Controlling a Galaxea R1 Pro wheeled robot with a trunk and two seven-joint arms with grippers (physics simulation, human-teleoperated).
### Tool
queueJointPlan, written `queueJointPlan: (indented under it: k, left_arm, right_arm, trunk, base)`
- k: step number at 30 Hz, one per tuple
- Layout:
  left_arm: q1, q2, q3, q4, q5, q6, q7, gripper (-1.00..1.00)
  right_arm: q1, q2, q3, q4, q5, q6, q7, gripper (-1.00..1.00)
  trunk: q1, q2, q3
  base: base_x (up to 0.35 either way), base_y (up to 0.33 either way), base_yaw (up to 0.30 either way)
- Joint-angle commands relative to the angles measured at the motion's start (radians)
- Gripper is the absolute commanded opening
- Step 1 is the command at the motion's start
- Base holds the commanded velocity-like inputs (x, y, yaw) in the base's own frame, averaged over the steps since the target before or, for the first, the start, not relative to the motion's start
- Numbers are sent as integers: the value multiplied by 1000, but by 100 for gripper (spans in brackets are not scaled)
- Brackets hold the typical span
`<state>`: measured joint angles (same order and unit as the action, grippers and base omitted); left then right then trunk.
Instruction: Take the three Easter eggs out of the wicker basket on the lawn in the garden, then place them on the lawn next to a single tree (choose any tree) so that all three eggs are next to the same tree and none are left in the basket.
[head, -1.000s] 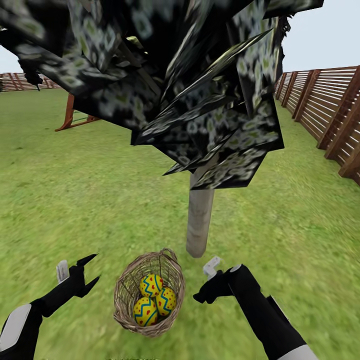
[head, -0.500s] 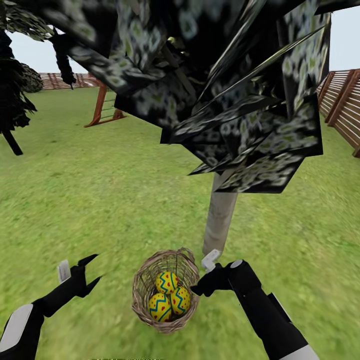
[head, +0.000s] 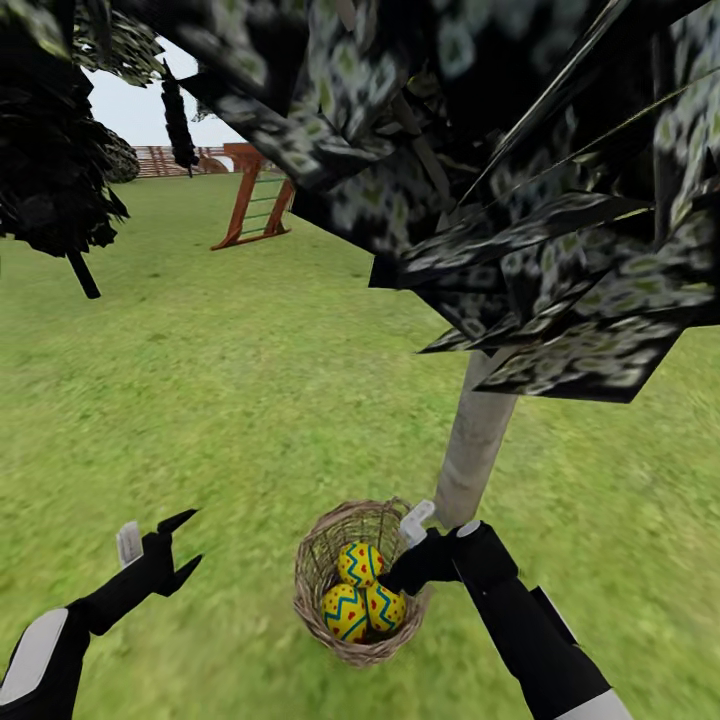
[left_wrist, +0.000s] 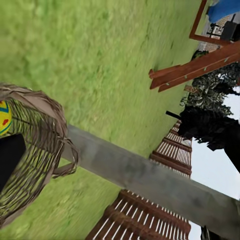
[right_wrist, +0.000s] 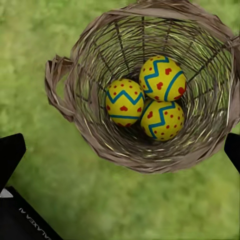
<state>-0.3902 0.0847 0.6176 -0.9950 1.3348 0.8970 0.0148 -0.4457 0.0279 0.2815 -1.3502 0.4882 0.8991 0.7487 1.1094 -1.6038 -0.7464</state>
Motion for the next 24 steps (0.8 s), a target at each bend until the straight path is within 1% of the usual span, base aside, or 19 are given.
queueJointPlan:
  k: [1,3,7,9,12,13,14,15,16,20,24]
  left_arm:
    - [-1,0,2,6,3,6,1,100]
    - [-1,0,2,26,3,6,1,100]
    - [-1,0,2,36,3,6,1,100]
    - [-1,0,2,37,3,6,1,100]
    - [-1,0,2,38,3,6,1,100]
    - [-1,0,2,38,3,6,1,100]
    - [-1,0,2,38,3,6,1,100]
    - [-1,0,2,38,3,6,1,100]
    - [-1,0,2,38,3,6,1,100]
    - [-1,-1,2,38,3,6,1,100]
    - [-1,-1,2,38,3,6,1,100]
  right_arm:
    - [-1,2,0,-1,12,3,9,100]
    - [-1,7,0,1,17,2,8,100]
    - [-1,10,1,12,20,1,5,100]
    - [-1,11,1,18,20,0,-11,100]
    - [-1,17,1,29,20,-1,-51,100]
    - [-1,24,1,39,20,-2,-75,100]
    - [-1,37,1,57,18,-4,-116,100]
    - [-1,60,2,105,16,-7,-195,100]
    - [-1,65,2,121,12,-7,-212,100]
    - [-1,72,0,162,6,-8,-243,100]
    - [-2,76,-1,171,5,-5,-271,100]
  trunk:
    - [0,0,-1]
    - [0,0,-1]
    - [0,0,-1]
    - [0,0,-1]
    - [0,0,-1]
    - [0,0,-1]
    - [0,0,-1]
    - [0,0,-1]
    - [0,0,-1]
    - [0,0,-1]
    - [0,0,-1]
  base:
    - [91,207,18]
    - [108,248,7]
    - [116,267,2]
    - [118,273,0]
    - [119,273,0]
    - [118,270,0]
    - [76,170,0]
    - [20,45,0]
    - [13,29,0]
    - [5,10,0]
    - [1,1,0]
